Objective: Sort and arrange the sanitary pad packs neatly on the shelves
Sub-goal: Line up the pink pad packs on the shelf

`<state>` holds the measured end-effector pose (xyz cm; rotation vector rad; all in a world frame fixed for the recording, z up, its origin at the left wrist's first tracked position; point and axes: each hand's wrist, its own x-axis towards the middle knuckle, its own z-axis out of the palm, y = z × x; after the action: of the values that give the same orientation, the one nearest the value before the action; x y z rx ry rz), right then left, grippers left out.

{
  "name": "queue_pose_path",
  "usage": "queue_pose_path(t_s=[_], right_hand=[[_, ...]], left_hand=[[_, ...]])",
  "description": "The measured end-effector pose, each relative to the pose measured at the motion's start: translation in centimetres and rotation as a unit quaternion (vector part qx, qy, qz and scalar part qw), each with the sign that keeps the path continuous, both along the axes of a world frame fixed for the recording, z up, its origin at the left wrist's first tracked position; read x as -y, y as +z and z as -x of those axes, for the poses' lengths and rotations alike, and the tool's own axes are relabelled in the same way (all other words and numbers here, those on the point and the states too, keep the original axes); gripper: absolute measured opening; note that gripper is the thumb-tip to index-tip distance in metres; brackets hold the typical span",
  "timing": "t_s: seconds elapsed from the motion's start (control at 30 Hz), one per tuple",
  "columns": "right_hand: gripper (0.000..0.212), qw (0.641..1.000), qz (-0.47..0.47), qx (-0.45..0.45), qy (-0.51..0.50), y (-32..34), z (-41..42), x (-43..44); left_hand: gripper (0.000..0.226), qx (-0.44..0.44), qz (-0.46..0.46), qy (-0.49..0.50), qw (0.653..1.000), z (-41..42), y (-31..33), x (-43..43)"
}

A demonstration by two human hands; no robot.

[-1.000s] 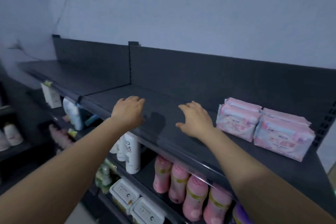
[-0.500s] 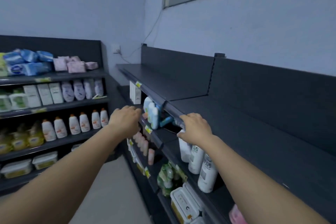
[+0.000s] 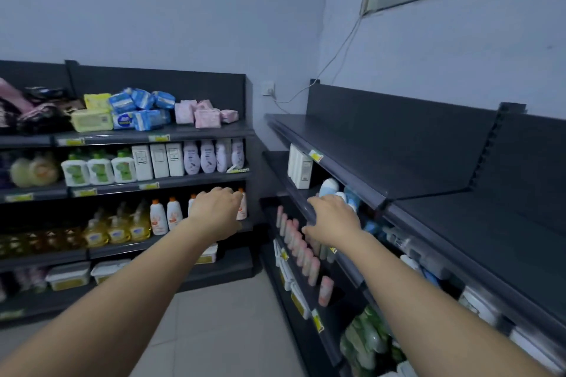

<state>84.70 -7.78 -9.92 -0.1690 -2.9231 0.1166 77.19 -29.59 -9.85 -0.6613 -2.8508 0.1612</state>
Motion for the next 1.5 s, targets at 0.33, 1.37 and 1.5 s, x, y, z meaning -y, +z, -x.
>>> queue_pose_path(t_s=[0.33, 1.37, 1.5], right_hand=[[0.056, 0.998, -0.014, 0.027, 0.051, -0.7, 11.6, 3.4], [0.048, 0.986, -0.006, 0.035, 0.165, 0.0, 56.2, 4.7], [0.059, 0.986, -0.004, 0.043, 0.162, 0.1, 62.4, 6.3]], left_hand=[[0.046, 0.01, -0.01, 0.052, 0.999, 8.9, -1.5, 3.3], [0.047, 0.005, -0.026, 0.179, 0.984, 47.5, -0.5, 4.4], [0.045, 0.012, -0.032, 0.169, 0.985, 53.8, -0.2, 5.7]])
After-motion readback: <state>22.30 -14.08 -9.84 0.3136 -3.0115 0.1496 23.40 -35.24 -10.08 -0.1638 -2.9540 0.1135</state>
